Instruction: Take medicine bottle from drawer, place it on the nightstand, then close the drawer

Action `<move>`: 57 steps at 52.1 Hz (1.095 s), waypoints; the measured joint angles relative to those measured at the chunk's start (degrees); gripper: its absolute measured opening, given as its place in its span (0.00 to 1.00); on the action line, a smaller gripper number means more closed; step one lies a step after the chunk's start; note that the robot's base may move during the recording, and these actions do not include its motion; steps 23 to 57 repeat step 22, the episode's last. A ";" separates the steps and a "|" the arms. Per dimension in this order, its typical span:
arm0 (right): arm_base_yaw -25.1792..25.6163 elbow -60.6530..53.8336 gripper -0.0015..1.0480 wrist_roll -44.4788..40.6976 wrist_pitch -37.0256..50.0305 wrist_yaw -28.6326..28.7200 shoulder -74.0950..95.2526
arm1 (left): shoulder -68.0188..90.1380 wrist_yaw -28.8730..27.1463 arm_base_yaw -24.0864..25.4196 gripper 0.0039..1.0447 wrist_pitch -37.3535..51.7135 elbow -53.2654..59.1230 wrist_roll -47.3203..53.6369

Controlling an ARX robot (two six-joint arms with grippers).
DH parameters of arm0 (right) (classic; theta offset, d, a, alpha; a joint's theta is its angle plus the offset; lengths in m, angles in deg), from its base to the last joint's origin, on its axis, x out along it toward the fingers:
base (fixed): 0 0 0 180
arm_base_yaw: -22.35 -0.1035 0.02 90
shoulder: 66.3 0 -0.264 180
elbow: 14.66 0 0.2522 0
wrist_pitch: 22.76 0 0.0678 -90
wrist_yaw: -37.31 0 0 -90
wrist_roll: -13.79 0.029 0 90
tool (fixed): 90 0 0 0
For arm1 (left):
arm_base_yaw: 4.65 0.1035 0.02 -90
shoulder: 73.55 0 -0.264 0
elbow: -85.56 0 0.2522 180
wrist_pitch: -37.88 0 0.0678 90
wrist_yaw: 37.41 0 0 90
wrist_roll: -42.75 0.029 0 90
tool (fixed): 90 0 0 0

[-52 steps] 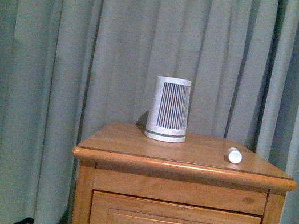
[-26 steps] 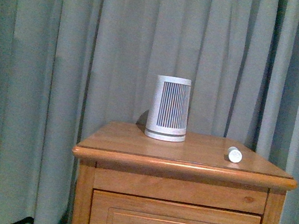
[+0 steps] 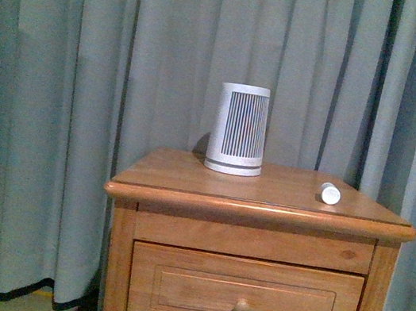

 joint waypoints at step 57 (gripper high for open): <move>0.00 0.00 0.93 0.04 0.00 0.00 0.00 | 0.00 0.00 0.02 0.94 0.00 0.00 0.00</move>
